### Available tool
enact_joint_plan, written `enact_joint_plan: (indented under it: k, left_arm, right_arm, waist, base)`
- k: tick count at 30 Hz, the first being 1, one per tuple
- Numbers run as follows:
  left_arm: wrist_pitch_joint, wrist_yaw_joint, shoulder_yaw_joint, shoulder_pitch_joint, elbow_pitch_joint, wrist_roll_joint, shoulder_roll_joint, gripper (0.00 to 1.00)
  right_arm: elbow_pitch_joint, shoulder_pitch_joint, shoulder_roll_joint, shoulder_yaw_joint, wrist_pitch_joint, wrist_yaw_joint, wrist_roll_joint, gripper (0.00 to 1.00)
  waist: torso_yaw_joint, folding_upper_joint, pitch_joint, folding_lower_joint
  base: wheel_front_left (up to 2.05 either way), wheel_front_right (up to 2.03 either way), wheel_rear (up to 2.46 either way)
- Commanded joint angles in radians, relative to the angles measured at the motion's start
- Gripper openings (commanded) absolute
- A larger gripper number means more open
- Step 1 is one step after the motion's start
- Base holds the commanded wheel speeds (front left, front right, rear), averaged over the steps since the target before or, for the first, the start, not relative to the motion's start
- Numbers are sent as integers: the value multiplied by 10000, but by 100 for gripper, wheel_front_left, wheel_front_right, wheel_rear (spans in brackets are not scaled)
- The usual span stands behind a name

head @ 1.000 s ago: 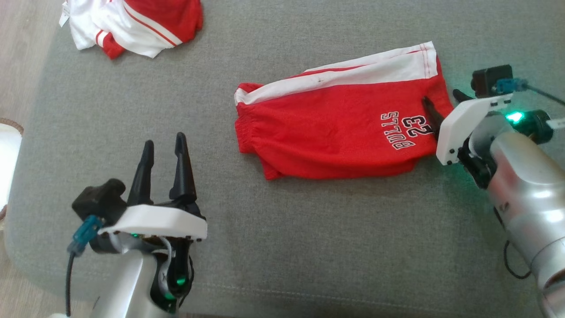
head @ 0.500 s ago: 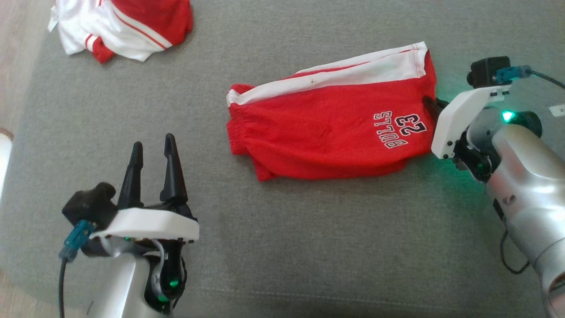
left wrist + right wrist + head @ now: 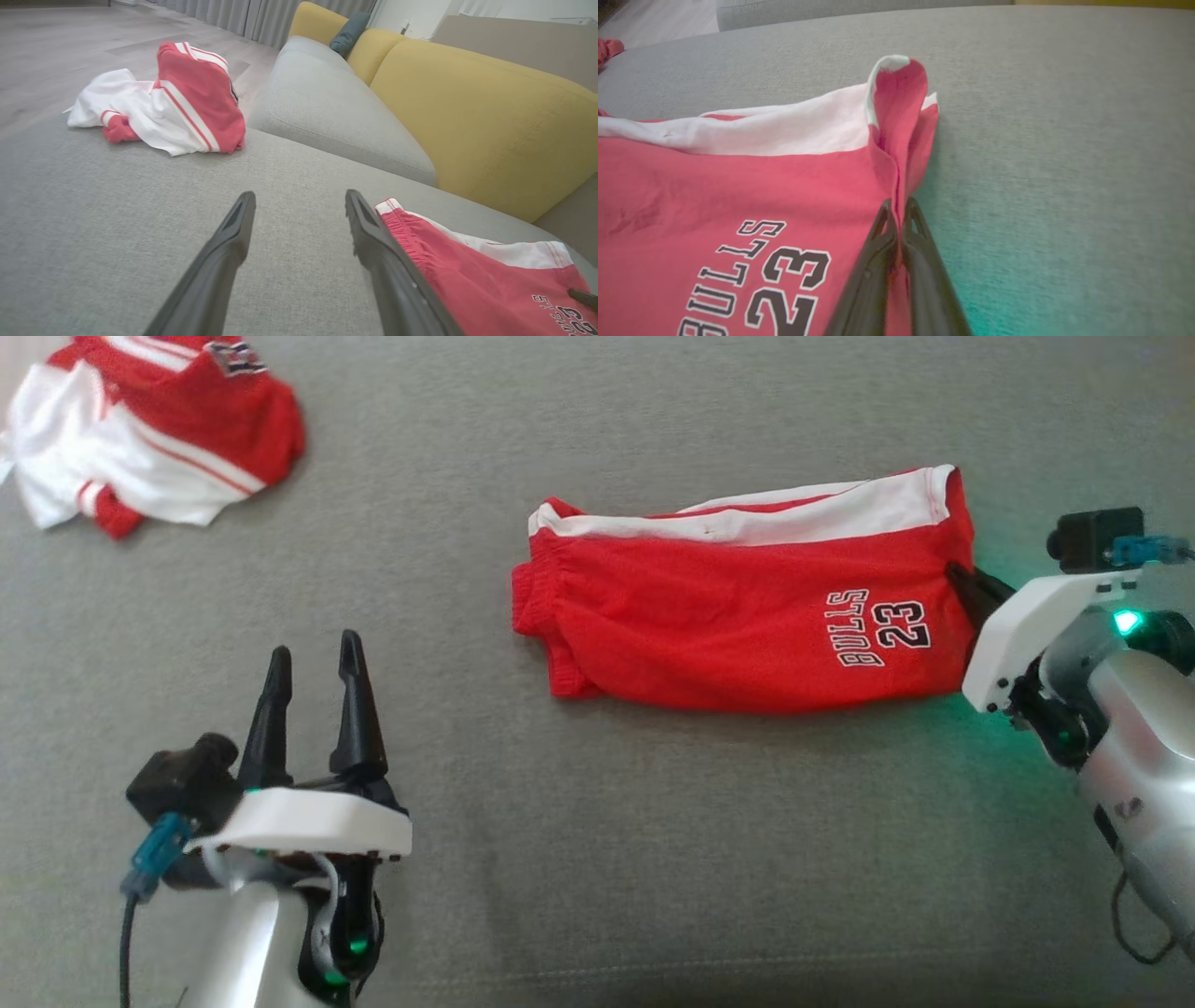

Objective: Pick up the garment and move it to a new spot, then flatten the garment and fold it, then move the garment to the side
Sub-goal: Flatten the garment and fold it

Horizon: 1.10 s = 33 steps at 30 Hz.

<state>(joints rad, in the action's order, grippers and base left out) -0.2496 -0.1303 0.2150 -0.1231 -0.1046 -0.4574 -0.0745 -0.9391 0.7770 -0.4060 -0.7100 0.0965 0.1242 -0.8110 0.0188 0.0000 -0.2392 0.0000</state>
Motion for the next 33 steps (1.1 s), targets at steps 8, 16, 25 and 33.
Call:
enact_joint_plan:
  k: [8,16,25,33]
  left_arm:
    - [-122,66,-328,-303,239,274,-113,100]
    - [-122,119,-432,-241,118,262,-39,100]
    - [-122,155,-447,46,114,183,94,100]
    - [-122,215,-410,56,148,142,169,100]
  right_arm:
    - [11,-116,-104,224,-602,65,-83,0]
    - [574,65,377,175,-1201,65,121,0]
    - [2661,-295,1375,-184,-998,65,-18,0]
    - [2772,-645,2487,-230,-570,65,-46,0]
  waist:
    - [393,0,2,0]
    - [-29,0,359,0]
    - [-701,0,794,0]
    - [-1259,0,727,0]
  base:
    - [0,0,0]
    - [0,0,0]
    - [0,0,0]
    - [0,0,0]
